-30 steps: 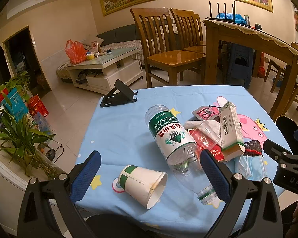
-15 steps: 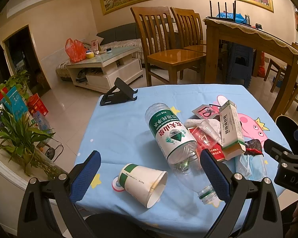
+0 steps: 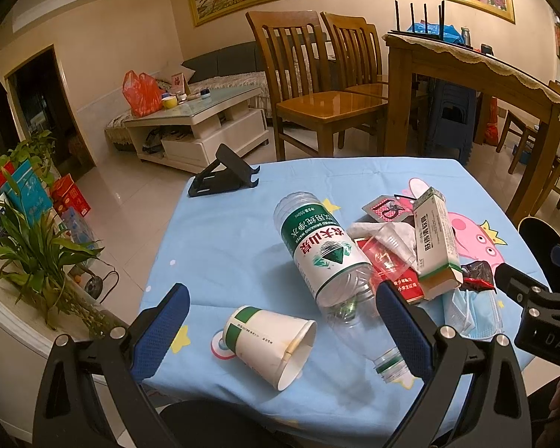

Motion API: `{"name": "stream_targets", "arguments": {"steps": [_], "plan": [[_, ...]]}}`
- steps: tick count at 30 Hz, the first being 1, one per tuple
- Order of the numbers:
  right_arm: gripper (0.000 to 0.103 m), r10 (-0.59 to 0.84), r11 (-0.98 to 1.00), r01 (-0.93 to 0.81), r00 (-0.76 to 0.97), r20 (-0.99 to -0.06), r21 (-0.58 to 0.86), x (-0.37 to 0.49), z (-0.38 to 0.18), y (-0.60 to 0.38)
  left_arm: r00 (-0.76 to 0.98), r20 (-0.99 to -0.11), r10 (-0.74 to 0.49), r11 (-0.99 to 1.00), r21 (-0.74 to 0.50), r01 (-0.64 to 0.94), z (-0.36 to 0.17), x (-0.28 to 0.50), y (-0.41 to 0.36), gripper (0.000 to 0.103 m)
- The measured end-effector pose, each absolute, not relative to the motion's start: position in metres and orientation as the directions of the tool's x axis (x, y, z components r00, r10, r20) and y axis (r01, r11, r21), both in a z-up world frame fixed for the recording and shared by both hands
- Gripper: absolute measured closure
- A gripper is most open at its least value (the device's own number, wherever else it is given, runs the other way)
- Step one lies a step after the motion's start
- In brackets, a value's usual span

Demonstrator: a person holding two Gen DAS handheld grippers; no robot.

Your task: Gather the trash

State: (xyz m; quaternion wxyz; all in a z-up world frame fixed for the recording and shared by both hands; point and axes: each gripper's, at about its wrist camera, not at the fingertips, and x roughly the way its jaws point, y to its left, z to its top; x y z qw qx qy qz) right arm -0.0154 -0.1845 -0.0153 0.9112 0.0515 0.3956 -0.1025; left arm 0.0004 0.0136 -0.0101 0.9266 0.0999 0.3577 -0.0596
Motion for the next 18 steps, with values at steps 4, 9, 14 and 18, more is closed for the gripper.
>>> {"name": "stream_targets", "arguments": {"steps": [4,9,14,18], "plan": [[0.005,-0.146,0.974,0.227,0.666,-0.732,0.012,-0.016,-0.015,-0.183,0.737,-0.675,-0.039,0.973,0.143,0.181,-0.01,0.001,0.014,0.007],[0.005,-0.146,0.974,0.226,0.666,-0.732,0.011,-0.016,-0.014,-0.183,0.736,-0.676,-0.038,0.973,0.142,0.181,-0.01,0.001,0.014,0.007],[0.005,-0.147,0.976,0.22,0.664,-0.734,0.004,-0.016,-0.014,-0.178,0.735,-0.677,-0.041,0.973,0.139,0.182,-0.011,0.001,0.014,0.007],[0.005,-0.127,0.983,0.183,0.668,-0.733,-0.004,-0.011,-0.011,-0.169,0.734,-0.678,-0.04,0.977,0.127,0.171,-0.012,0.003,0.024,0.007]]}}
